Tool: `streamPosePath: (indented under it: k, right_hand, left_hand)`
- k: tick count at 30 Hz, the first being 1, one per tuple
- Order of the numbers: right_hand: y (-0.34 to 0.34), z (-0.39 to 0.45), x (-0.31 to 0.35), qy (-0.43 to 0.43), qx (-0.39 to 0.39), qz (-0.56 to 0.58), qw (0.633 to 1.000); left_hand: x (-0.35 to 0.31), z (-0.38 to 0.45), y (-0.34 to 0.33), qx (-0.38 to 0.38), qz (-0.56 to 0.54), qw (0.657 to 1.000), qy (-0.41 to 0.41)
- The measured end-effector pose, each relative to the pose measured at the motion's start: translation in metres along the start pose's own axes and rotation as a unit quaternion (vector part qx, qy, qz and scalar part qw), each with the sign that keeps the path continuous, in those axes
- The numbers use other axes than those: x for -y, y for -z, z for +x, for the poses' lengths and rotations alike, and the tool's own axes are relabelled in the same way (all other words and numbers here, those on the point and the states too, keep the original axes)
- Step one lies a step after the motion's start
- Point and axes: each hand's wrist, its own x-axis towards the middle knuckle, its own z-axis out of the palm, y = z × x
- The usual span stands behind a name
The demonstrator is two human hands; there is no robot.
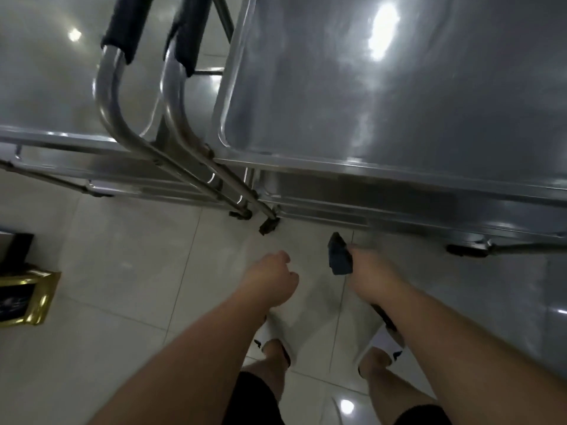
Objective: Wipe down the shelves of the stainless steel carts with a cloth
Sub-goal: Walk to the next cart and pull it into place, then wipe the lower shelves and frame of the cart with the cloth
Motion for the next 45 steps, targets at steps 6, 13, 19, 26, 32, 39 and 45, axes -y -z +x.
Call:
streamPosePath:
  k: [6,13,19,26,32,39,45]
  right_hand:
    - [-0.049,0.085,-0.049,-0.02,-0.051,-0.013,0.998]
    - [-0.095,0.21,-0.06,-0.007,-0.049,-0.038,0.998]
    - [-0.106,0.304,-0.049,0.038,-0.12,-0.038,0.991]
    - [-0.113,0.362,-0.038,0.123,-0.237,-0.121,0.956]
    - [-0.126,0.402,-0.019,0.167,-0.341,-0.095,0.92]
    - [-0.148,0.455,0.013,0.141,-0.374,-0.004,0.917]
    - [-0.162,0.497,0.028,0.215,-0.409,0.01,0.887]
  left_hand:
    - [0.012,0.103,-0.051,0.01,0.041,0.999,-0.013]
    - [0.048,0.214,-0.087,-0.074,0.082,0.993,-0.039]
    - [0.065,0.311,-0.106,-0.143,0.128,0.978,-0.086]
    - [0.085,0.391,-0.123,-0.184,0.155,0.963,-0.121]
    - [0.128,0.415,-0.127,-0.175,0.13,0.967,-0.132]
    - [0.179,0.441,-0.131,-0.161,0.145,0.97,-0.11]
    - [0.216,0.462,-0.097,-0.148,-0.022,0.986,-0.07]
